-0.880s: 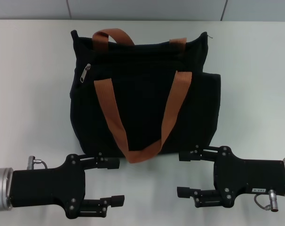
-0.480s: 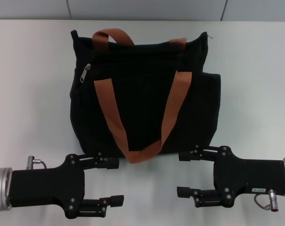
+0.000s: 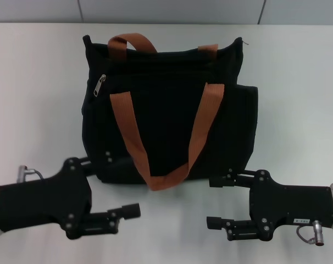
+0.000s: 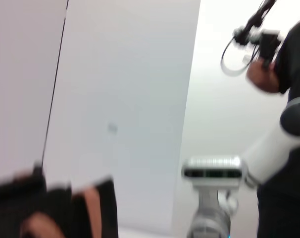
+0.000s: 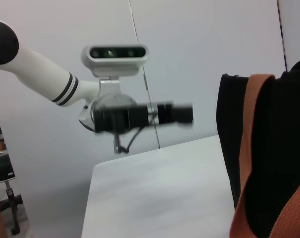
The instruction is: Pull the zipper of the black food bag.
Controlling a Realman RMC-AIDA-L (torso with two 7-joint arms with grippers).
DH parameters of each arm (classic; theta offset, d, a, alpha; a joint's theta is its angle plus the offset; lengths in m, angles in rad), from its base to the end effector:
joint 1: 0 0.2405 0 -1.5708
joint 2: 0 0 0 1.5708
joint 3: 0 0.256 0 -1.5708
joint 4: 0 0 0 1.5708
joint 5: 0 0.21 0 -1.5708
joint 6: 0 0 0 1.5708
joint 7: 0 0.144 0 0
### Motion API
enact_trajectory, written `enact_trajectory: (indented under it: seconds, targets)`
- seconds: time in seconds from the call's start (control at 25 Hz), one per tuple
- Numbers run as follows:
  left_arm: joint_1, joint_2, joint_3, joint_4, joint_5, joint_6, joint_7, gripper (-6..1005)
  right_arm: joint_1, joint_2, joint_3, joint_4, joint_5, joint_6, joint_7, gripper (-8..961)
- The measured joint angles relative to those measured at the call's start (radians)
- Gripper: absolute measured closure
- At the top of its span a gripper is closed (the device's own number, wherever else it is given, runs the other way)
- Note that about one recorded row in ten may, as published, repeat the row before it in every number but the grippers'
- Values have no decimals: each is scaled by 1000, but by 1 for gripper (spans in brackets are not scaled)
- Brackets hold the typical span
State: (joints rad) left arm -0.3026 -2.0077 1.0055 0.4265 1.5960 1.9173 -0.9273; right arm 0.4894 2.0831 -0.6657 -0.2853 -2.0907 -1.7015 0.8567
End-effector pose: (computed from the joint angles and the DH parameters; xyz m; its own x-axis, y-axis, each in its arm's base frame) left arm -0.2795 0.2194 -0.0032 0.6581 0.1333 0.7411 0.2068 -0.9784 -0.0076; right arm 0.2738 0.2463 -0.0612 0.7981 -0.1844 -0.5736 -0.2144 -0.9766 0.0157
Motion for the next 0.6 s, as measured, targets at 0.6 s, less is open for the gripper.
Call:
enact_trajectory:
  seconds: [0.6]
  targets:
    - [-39, 56, -302, -3, -135, -98, -43, 318, 0, 0, 0, -2, 1, 0, 3, 173]
